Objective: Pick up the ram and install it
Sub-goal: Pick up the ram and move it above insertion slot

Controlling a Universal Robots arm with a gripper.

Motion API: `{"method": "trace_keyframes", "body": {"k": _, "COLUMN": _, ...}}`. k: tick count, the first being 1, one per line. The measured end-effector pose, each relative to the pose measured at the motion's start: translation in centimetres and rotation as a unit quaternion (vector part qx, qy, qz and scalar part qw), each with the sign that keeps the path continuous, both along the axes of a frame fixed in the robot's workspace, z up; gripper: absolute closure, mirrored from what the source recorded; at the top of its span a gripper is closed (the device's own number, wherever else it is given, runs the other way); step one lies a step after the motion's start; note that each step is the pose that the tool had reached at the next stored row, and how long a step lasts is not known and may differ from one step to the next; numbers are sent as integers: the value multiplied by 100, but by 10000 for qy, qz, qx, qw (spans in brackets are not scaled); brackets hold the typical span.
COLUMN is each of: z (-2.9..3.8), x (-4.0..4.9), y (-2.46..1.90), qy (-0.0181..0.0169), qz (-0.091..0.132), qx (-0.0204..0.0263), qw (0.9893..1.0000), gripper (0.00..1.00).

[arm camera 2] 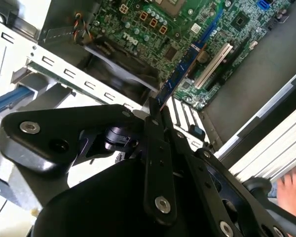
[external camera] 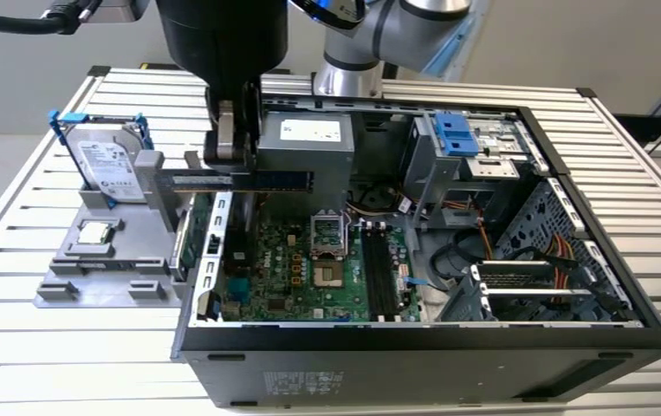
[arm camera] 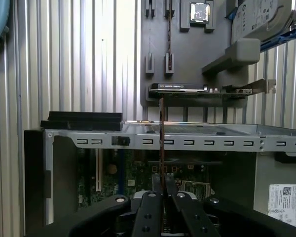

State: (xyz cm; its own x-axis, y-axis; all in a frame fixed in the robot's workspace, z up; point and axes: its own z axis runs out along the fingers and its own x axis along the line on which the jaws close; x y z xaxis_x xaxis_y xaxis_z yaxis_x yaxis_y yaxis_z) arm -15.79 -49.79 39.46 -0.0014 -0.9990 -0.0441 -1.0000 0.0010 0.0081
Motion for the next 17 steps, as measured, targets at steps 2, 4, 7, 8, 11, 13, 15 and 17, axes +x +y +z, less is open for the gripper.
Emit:
{"method": "trace_keyframes", "body": {"k": 2, "z": 0, "x": 24, "y": 0, "qy": 0, "qz": 0, "qx": 0, "qw": 10000, "gripper": 100}}
{"method": "trace_keyframes", "body": {"k": 4, "z": 0, "x": 57, "y": 0, "qy": 0, "qz": 0, "qx": 0, "qw": 10000, "gripper": 100}}
{"method": "trace_keyframes", "body": {"k": 7, "z": 0, "x": 120, "y": 0, "qy": 0, "qz": 0, "qx": 0, "qw": 10000, "gripper": 100}}
{"method": "trace_keyframes", "body": {"k": 8, "z": 0, "x": 144, "y": 0, "qy": 0, "qz": 0, "qx": 0, "qw": 10000, "gripper": 100}}
{"method": "trace_keyframes", "body": {"k": 11, "z": 0, "x": 216, "y": 0, "qy": 0, "qz": 0, "qx": 0, "qw": 10000, "gripper": 100}}
{"method": "trace_keyframes", "body": {"k": 13, "z": 0, "x": 259, "y": 0, "qy": 0, "qz": 0, "qx": 0, "qw": 10000, "gripper": 100}}
{"method": "trace_keyframes", "body": {"k": 15, "z": 0, "x": 305, "y": 0, "qy": 0, "qz": 0, "qx": 0, "qw": 10000, "gripper": 100}}
{"method": "trace_keyframes", "body": {"k": 17, "z": 0, "x": 349, "y": 0, "qy": 0, "qz": 0, "qx": 0, "qw": 10000, "gripper": 100}}
